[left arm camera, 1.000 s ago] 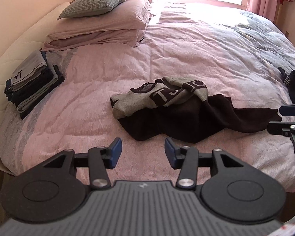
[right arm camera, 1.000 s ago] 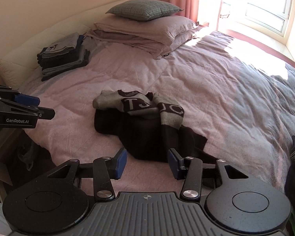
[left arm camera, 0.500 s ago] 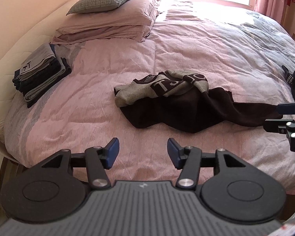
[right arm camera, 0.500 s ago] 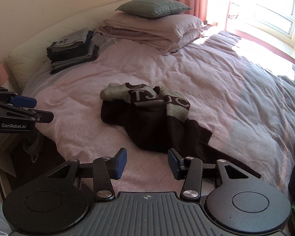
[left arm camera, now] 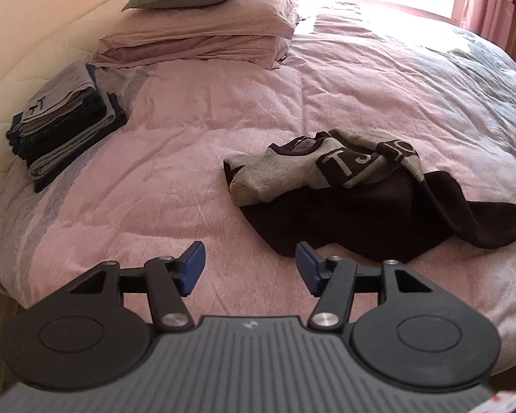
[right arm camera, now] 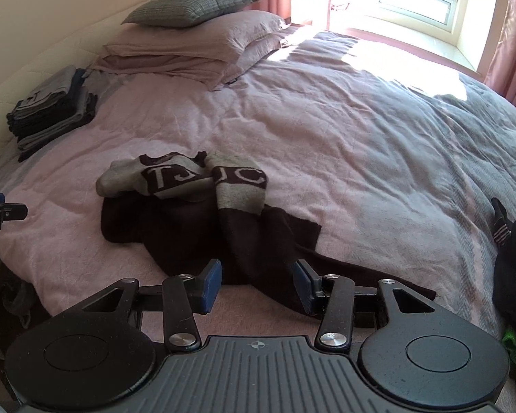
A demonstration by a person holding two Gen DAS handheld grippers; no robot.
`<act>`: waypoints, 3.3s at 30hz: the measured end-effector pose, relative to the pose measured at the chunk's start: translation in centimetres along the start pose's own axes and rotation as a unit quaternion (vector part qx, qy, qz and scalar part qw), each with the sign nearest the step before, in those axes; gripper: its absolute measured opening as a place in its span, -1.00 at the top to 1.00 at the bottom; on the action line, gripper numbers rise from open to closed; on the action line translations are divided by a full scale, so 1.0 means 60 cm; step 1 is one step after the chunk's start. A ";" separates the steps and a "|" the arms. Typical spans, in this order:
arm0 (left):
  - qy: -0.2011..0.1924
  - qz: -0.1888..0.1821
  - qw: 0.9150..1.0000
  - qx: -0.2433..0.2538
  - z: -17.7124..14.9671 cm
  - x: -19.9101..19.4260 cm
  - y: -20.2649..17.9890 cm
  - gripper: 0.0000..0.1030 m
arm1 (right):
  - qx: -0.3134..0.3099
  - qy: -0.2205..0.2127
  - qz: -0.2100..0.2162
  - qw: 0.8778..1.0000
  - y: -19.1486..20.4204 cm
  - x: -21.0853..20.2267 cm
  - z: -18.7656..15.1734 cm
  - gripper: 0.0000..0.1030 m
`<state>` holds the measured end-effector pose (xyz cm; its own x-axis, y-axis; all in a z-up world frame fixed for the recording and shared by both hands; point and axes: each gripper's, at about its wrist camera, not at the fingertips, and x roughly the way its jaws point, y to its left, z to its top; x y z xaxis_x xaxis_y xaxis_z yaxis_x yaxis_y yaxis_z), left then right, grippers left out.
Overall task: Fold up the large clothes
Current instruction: 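Move both grippers toward the crumpled TJC sweater, then grasp the sweater collar with both grippers and shake it out, then lay the sweater flat with both grippers and release it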
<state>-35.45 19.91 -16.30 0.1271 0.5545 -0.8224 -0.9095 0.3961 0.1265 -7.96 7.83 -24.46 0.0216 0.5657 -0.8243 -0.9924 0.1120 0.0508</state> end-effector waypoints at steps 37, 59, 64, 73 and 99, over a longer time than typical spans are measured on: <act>-0.067 -0.134 0.985 0.090 0.121 0.278 0.077 0.67 | 0.039 -0.094 -0.152 0.983 -0.064 0.154 0.165 0.97; -0.392 0.040 0.914 0.097 0.115 -0.340 0.083 0.69 | -0.098 -0.369 -0.027 0.924 -0.016 -0.442 0.045 1.00; -0.417 0.046 0.899 0.128 0.163 -0.395 0.068 0.69 | -0.085 -0.392 -0.029 0.915 -0.040 -0.487 0.058 1.00; -0.313 -0.034 0.932 0.181 0.375 -0.144 0.004 0.68 | -0.003 -0.276 -0.091 0.957 -0.142 -0.277 0.202 1.00; 0.019 -0.138 0.978 0.154 0.272 0.452 0.026 0.20 | 0.167 0.053 -0.121 0.977 -0.213 0.215 0.079 0.19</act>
<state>-26.97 47.51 -29.36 0.3315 0.3695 -0.8681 -0.6791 0.7322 0.0523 5.57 17.58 -33.03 0.2206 0.4035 -0.8880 -0.8645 0.5025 0.0136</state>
